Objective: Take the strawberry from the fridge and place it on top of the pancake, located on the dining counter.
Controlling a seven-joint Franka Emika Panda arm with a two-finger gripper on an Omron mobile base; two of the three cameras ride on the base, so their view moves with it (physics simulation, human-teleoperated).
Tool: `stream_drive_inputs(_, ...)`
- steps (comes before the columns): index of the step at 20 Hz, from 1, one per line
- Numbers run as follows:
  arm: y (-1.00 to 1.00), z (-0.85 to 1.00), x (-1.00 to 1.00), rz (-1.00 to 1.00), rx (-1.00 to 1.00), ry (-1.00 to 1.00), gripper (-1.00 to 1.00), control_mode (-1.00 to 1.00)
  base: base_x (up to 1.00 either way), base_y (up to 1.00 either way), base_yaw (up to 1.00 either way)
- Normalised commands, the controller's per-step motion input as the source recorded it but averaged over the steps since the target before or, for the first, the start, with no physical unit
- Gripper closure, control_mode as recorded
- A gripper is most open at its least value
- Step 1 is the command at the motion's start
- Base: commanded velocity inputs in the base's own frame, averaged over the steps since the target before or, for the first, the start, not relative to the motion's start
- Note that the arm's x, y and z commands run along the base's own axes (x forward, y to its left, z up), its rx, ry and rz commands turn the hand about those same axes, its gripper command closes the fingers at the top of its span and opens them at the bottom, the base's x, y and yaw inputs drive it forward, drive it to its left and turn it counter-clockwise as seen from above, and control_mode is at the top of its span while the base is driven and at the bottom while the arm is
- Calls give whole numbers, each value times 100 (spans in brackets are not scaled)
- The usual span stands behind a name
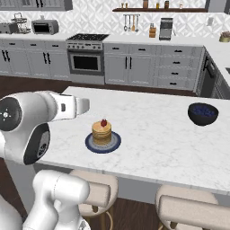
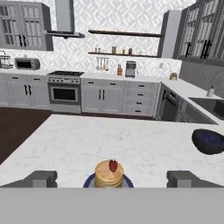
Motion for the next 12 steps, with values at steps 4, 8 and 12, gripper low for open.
stream_drive_inputs(4, 21, 27, -100, 0, -1, -2, -100, -100, 0, 0, 0)
stream_drive_inputs(8, 63, -76, -47, 0, 0, -2, -100, -100, 0, 0, 0)
stream_drive_inputs(12, 48, -80, 41, -5, 0, 0, -100, -100, 0, 0, 0)
